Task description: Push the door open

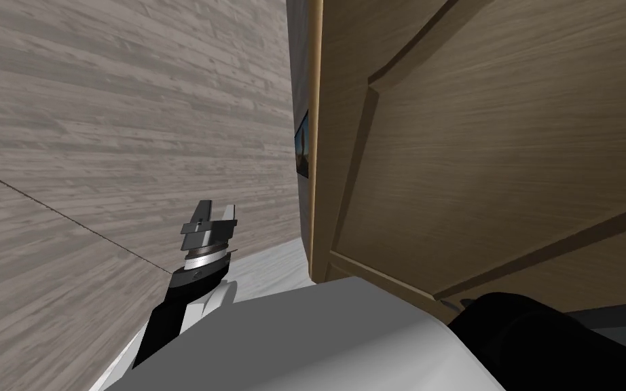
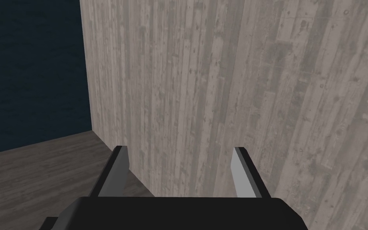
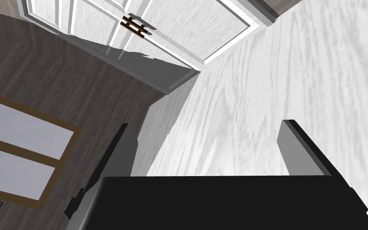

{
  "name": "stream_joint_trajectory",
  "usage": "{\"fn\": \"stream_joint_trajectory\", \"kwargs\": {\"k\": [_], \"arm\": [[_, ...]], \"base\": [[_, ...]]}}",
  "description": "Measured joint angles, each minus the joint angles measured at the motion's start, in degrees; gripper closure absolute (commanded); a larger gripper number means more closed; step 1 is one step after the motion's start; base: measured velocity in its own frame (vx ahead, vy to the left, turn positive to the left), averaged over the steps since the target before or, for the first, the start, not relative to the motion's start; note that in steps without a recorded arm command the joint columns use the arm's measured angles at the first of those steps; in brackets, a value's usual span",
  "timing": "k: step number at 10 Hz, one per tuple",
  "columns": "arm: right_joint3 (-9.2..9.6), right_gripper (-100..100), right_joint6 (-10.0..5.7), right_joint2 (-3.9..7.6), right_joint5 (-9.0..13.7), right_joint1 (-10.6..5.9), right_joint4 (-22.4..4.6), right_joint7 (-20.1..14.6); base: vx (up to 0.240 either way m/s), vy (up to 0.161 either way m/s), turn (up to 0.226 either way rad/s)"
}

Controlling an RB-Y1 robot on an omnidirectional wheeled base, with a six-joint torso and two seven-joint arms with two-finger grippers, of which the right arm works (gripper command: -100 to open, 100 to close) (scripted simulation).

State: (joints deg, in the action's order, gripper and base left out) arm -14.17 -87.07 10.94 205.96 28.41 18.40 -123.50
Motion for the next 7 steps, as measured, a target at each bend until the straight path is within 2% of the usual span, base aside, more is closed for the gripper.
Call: {"fn": "stream_joint_trajectory", "kwargs": {"k": [1,3,4,5,6,7], "arm": [[-0.16,-100,0.74,0.53,1.18,-1.33,-3.58,-0.16],[-0.15,-100,0.36,0.54,1.7,-0.84,-2.92,-0.64],[0.12,-100,-3.0,-0.19,2.54,2.77,3.97,-2.77],[-0.33,-100,-0.96,1.46,3.64,-1.86,-3.24,-1.82],[-0.04,-100,-3.51,0.3,4.62,2.84,4.1,-3.87],[-0.25,-100,-3.17,1.25,5.52,0.51,1.13,-3.9]], "base": [[0.036,-0.055,0.026],[0.036,-0.053,-0.009],[0.046,-0.05,0.007],[0.076,-0.073,0.033],[0.091,-0.115,-0.054],[0.06,-0.099,-0.025]]}}
